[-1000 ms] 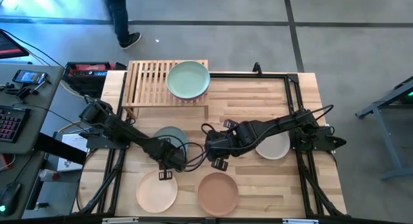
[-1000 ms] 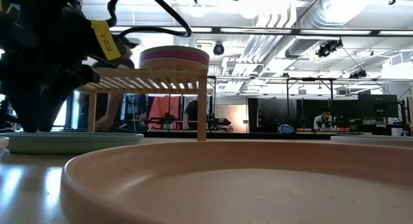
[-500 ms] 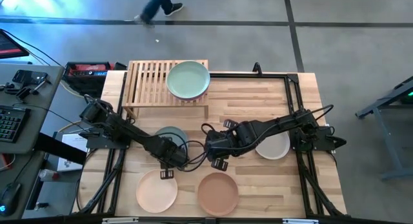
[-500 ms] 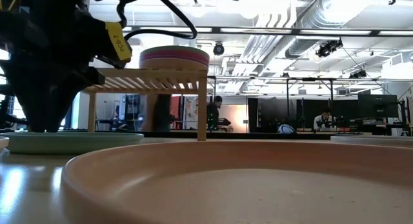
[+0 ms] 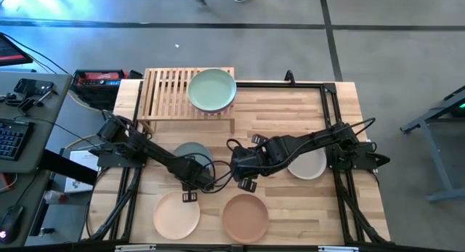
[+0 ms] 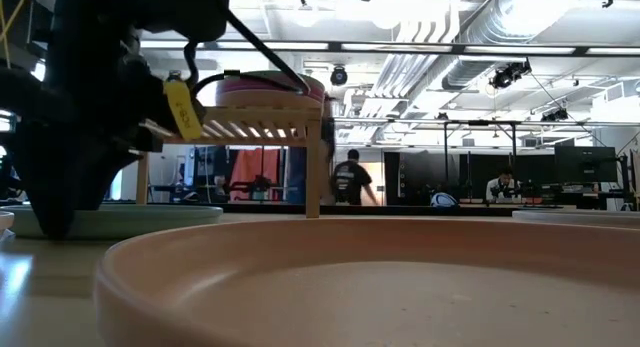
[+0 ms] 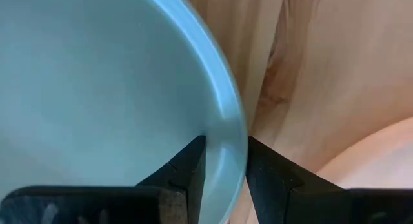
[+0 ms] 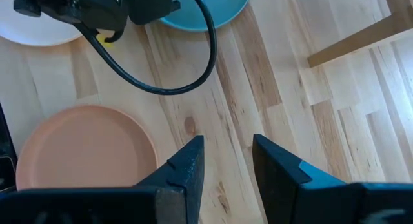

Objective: Place and stack plates onto a shelf
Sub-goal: Put the blue plate on the shelf

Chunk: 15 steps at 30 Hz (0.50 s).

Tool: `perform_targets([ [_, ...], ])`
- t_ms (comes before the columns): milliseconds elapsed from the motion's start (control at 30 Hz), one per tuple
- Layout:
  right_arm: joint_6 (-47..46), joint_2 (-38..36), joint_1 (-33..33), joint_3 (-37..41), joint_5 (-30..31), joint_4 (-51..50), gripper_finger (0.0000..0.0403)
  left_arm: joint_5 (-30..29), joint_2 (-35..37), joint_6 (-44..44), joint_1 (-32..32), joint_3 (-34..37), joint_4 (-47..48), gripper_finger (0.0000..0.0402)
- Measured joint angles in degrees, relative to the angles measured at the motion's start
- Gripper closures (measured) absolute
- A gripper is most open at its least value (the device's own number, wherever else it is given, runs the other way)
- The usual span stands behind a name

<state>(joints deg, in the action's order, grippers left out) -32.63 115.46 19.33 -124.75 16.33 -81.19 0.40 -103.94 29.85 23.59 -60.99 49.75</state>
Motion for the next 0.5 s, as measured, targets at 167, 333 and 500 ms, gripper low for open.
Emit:
perform_targets([
  [167,0.01,0.00,0.00,0.00,-0.01,0.02,0.0295,0.44,-0.33,0.04,0.03,-0.11,0.06,0.0322],
  [333,0.01,-0.02,0.00,0.00,-0.01,0.03,0.0295,0.87,-0.18,0.01,0.09,-0.14,0.02,0.0372],
  [500,0.01,-0.02,0.00,0.00,-0.01,0.06,0.0295,0.68,-0.22,-0.07,0.20,-1.28,1.31,0.0394],
])
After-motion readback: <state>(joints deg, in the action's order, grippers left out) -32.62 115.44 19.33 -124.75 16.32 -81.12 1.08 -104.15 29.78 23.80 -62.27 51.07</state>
